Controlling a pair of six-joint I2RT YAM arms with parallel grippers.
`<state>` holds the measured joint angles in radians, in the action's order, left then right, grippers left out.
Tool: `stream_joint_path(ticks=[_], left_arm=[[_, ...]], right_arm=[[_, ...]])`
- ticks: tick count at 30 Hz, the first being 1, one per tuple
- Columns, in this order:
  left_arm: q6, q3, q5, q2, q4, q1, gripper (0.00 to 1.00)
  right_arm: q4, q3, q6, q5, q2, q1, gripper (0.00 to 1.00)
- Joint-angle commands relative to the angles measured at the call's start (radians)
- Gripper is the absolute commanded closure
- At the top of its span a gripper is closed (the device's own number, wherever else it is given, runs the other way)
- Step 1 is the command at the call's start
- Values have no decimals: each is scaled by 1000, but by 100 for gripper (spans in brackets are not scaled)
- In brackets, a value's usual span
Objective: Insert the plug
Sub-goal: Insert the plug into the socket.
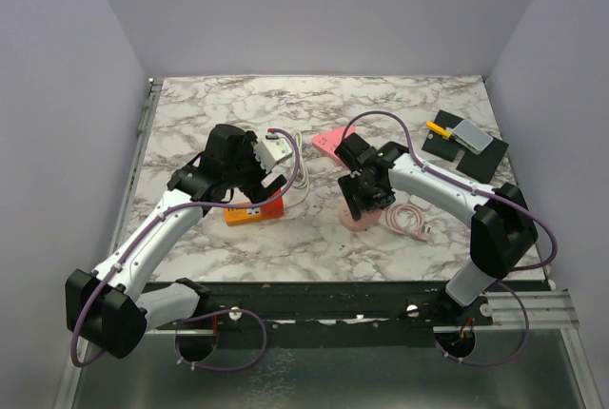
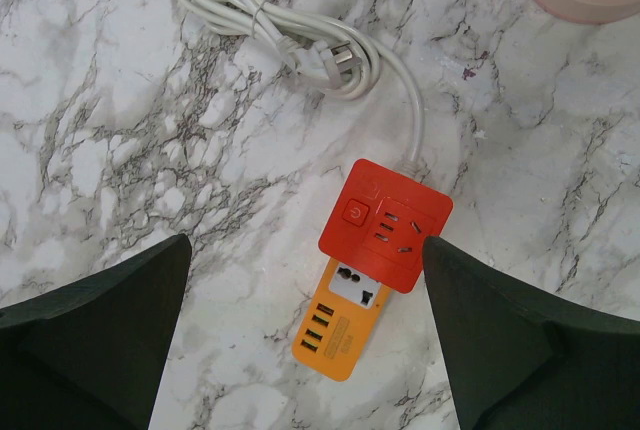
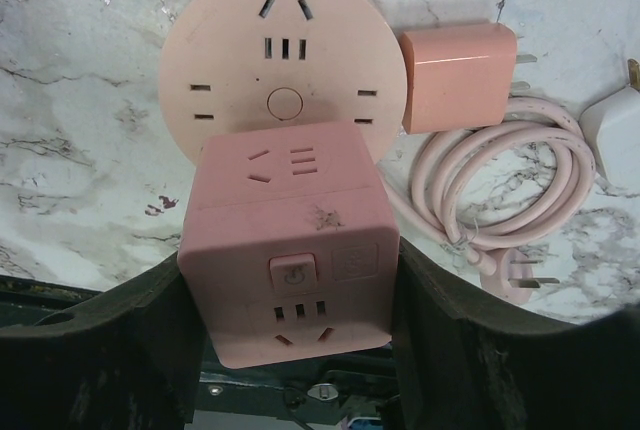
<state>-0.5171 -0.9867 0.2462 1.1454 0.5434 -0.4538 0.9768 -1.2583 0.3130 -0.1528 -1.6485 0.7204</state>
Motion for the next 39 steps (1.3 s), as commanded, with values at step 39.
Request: stream_joint_path(ticks=[39], left_arm=[[-5, -67, 7, -3, 20, 1, 1]], right_arm=[[-119, 222, 40, -32, -172, 86, 99]])
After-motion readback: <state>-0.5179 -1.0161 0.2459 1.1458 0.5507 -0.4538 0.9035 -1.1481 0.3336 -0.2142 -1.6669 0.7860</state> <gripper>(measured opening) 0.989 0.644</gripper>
